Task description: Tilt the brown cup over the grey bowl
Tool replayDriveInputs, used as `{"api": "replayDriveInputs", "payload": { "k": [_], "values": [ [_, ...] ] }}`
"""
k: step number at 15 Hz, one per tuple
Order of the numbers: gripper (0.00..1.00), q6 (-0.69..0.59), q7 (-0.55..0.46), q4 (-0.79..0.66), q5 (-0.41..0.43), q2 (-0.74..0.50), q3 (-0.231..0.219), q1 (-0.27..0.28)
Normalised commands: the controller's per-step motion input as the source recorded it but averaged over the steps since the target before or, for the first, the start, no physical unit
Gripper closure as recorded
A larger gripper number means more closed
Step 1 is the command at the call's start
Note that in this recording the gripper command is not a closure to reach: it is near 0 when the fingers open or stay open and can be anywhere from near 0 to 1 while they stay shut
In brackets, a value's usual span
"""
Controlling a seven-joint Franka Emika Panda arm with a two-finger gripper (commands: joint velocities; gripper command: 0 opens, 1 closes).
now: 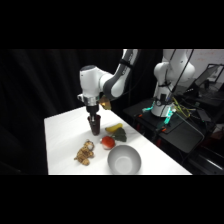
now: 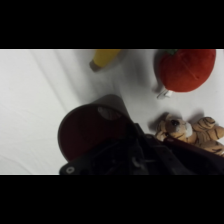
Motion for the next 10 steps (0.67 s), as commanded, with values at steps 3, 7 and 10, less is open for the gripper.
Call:
{"api": "replayDriveInputs", "payload": {
  "k": [3,7,10],
  "values": [
    [0.0,0.0,0.12,0.02,-0.072,-0.03,-0.086,0.084],
    [0.0,-0.05,0.08,0.03,-0.051,-0.09,-0.08,0.069],
    [0.0,-0.18,0.06,-0.01,-0.075,-0.27,-0.095,0.062]
  ]
}}
